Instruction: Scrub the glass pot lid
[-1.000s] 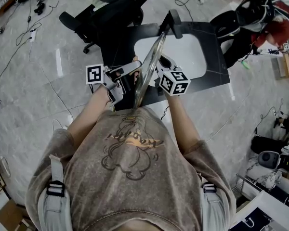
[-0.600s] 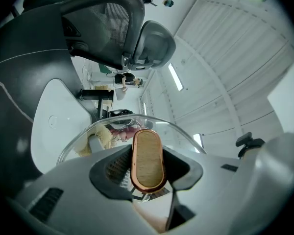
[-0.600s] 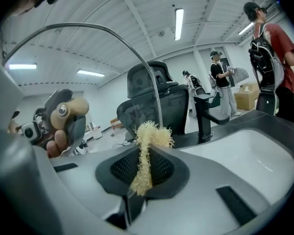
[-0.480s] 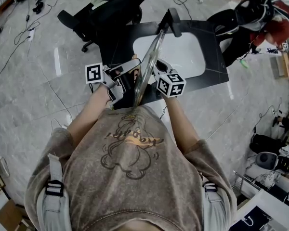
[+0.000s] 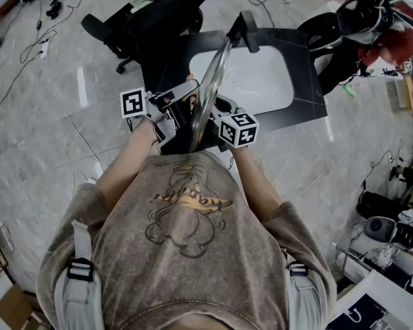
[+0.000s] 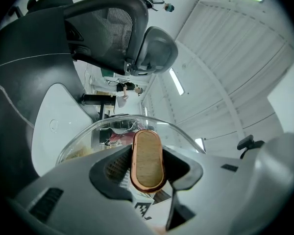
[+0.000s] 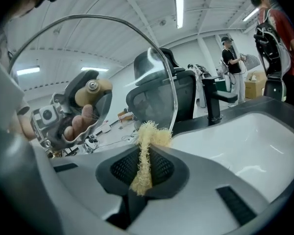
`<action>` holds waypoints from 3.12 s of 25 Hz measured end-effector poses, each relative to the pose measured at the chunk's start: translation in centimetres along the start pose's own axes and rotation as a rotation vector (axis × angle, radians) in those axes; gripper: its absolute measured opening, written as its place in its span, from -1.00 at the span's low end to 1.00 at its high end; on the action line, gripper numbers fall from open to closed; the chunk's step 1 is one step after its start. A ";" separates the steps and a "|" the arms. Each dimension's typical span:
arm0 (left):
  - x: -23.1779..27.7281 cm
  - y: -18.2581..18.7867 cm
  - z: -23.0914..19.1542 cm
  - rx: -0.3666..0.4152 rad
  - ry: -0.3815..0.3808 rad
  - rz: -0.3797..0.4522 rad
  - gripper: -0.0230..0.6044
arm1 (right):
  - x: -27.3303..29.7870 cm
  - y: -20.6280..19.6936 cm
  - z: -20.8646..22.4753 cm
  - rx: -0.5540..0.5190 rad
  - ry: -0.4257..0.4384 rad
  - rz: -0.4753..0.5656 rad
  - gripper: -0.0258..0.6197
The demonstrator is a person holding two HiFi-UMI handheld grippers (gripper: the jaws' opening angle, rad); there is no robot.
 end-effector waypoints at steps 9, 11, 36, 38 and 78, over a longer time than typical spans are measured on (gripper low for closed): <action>-0.1 0.3 -0.3 0.000 0.014 0.015 -0.36 | -0.7 -1.1 -3.0 0.020 0.094 -0.047 -0.80; -0.1 0.4 -0.4 0.000 0.014 0.019 -0.36 | -1.1 -1.2 -3.8 0.020 0.124 -0.059 -0.80; -0.7 0.7 -0.8 -0.022 0.024 0.068 -0.36 | -5.8 6.2 -12.5 0.034 0.354 0.065 -0.80; -0.7 0.9 -1.0 -0.023 0.026 0.067 -0.36 | -5.7 7.0 -12.6 0.029 0.356 0.078 -0.80; -0.1 -0.1 -1.2 -0.110 -0.010 0.023 -0.36 | -1.8 12.8 -3.7 0.039 0.109 0.213 -0.80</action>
Point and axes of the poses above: the fingertips, and each gripper's own axes: x forward along the fingers, z to its right, y out of its top, the point moved 4 cm from there along -x, backward along the fingers, and after that the axes turned 8 degrees about y, right-handed, at the moved point
